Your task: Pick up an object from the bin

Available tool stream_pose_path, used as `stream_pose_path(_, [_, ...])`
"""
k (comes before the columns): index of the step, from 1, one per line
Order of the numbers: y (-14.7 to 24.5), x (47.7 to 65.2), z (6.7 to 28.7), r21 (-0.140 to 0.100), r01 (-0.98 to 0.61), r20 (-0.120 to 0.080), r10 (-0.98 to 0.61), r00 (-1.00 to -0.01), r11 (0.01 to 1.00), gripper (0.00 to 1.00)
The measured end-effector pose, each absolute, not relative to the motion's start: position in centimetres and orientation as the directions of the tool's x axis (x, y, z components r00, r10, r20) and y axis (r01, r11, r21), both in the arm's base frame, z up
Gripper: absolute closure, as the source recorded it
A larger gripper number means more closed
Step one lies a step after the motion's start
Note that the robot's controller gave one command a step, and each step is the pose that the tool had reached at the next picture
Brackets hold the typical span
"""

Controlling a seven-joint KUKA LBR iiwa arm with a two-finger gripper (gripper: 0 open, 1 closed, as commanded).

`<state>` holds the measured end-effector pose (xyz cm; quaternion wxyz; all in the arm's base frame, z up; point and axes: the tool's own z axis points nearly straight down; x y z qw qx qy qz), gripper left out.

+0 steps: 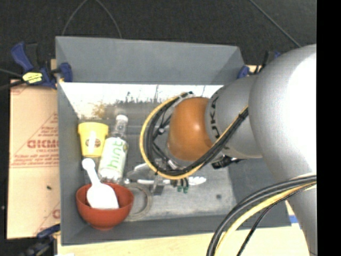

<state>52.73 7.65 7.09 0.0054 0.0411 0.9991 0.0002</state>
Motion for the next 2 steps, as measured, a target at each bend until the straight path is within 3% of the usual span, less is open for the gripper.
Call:
stream_pose_path(1, [7.7, 52.7, 7.1, 0.001, 0.082, -0.011, 0.082, -0.997, 0.997, 1.00])
stream_pose_path(2, [7.6, 52.6, 9.3, 0.000, 0.081, -0.007, 0.081, -0.997, 0.997, 1.00])
